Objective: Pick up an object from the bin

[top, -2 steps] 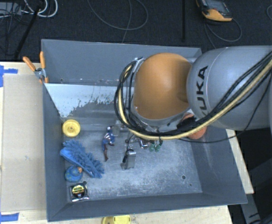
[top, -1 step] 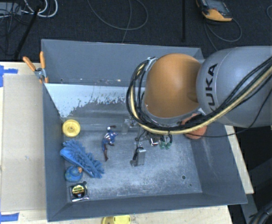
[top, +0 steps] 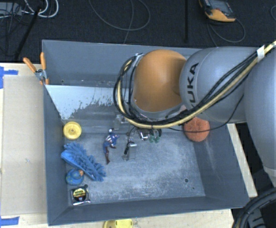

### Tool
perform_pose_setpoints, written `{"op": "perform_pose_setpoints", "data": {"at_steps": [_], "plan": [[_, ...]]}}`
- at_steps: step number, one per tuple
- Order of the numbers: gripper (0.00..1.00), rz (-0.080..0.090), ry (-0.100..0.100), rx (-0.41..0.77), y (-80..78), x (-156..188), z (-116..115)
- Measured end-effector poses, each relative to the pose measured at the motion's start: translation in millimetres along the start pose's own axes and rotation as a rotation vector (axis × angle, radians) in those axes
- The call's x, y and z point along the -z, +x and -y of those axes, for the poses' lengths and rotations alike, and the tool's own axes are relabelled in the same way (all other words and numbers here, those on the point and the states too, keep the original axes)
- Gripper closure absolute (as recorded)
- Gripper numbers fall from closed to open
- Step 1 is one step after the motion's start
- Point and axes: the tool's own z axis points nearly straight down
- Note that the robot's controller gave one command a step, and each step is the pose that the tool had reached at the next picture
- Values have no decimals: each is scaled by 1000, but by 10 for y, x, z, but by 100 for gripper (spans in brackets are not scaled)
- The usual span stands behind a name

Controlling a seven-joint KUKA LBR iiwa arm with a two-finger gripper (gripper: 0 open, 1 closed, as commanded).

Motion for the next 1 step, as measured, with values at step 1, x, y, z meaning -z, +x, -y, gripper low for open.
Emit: {"op": "perform_pose_setpoints", "data": {"at_steps": [1], "plan": [[0, -5, -6, 10, -267, -232, -205]]}}
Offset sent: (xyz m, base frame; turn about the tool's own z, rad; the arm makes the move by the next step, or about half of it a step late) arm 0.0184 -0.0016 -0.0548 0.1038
